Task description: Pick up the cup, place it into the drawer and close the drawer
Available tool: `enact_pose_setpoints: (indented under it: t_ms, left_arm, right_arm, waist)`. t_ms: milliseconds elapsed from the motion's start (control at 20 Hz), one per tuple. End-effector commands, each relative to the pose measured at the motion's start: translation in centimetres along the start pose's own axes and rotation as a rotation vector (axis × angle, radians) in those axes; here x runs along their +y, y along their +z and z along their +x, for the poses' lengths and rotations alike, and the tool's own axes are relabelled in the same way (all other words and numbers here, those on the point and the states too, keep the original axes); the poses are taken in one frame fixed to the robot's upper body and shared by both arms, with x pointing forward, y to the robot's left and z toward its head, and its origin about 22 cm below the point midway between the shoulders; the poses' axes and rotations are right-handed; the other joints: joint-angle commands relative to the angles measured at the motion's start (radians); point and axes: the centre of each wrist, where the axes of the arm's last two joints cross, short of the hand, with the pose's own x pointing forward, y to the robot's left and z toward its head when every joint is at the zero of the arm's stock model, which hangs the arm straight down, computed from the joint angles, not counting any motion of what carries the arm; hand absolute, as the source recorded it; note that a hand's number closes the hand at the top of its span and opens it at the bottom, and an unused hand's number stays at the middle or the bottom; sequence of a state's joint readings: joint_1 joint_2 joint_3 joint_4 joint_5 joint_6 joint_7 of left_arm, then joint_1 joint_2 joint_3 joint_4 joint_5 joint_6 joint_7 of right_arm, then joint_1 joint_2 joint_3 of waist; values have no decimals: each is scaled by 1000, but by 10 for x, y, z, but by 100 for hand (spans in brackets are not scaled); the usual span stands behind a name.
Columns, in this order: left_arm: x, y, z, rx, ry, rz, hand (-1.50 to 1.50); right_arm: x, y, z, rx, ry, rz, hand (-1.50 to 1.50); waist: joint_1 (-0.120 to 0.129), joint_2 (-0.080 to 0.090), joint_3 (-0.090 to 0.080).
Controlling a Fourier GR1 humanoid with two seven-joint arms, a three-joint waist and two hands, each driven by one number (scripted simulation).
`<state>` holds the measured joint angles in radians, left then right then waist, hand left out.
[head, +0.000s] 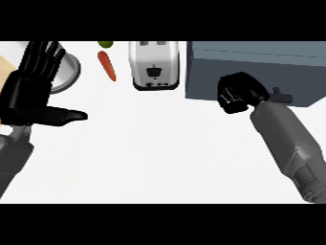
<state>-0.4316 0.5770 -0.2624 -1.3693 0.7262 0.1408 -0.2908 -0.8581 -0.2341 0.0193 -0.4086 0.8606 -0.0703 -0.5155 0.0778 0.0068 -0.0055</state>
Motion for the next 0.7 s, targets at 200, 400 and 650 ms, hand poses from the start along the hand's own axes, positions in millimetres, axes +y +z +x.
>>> enact_pose_setpoints:
  t_ms: [200, 400, 650]
  left_arm:
    - [-4, 4, -4, 13, 38, -49, -150]
    - [-10, 2, -9, 19, 46, -65, -150]
    - [0, 4, -10, 22, 30, -49, -150]
  right_arm:
    - [-49, 5, -23, 143, -62, -84, 150]
    - [-58, 4, -22, 121, -70, -116, 150]
    - [-65, 11, -30, 111, -103, -145, 150]
  waist:
    - [37, 40, 9]
    - [36, 46, 9]
    - [40, 45, 9]
